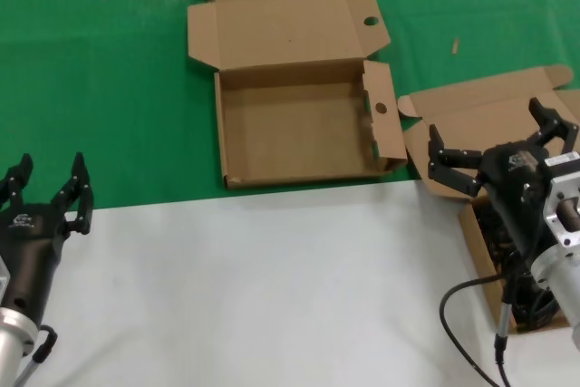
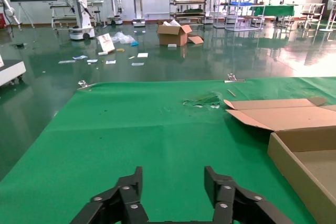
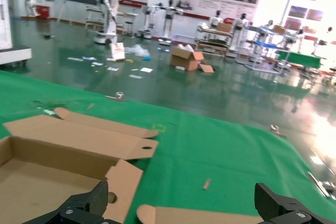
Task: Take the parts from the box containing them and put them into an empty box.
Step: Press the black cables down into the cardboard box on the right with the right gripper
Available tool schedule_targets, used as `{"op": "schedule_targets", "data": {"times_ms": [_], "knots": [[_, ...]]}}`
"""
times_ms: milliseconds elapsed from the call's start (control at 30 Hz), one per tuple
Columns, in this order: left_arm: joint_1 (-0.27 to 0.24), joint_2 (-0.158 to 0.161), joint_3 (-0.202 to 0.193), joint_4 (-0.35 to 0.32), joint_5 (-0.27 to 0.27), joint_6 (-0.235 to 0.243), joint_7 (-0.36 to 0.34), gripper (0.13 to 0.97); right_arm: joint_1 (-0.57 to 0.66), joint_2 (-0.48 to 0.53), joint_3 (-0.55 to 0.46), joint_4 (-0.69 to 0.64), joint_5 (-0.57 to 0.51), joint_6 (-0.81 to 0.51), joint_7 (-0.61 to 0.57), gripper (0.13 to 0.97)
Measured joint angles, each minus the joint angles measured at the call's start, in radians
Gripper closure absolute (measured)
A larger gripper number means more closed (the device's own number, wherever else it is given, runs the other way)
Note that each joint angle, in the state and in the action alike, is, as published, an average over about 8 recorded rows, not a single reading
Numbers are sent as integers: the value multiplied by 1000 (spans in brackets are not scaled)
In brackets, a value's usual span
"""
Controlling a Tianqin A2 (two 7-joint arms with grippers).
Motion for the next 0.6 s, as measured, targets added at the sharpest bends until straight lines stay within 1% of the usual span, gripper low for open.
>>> {"op": "schedule_targets", "data": {"times_ms": [133,167,200,267,333,467,500,600], "knots": [[0,0,0,0,0,0,0,633,4,83,-58,18,34,23,-3,129],[0,0,0,0,0,0,0,660,7,126,-85,27,45,31,1,129],[0,0,0,0,0,0,0,660,9,170,-109,37,52,36,9,129],[0,0,0,0,0,0,0,702,15,260,-151,56,47,33,40,129],[0,0,0,0,0,0,0,743,22,348,-178,76,14,9,95,129],[0,0,0,0,0,0,0,826,36,488,-185,106,-115,-95,245,129],[0,0,0,0,0,0,0,826,42,519,-183,112,-147,-130,279,129],[0,0,0,0,0,0,0,863,70,598,-175,121,-219,-242,348,129]]}}
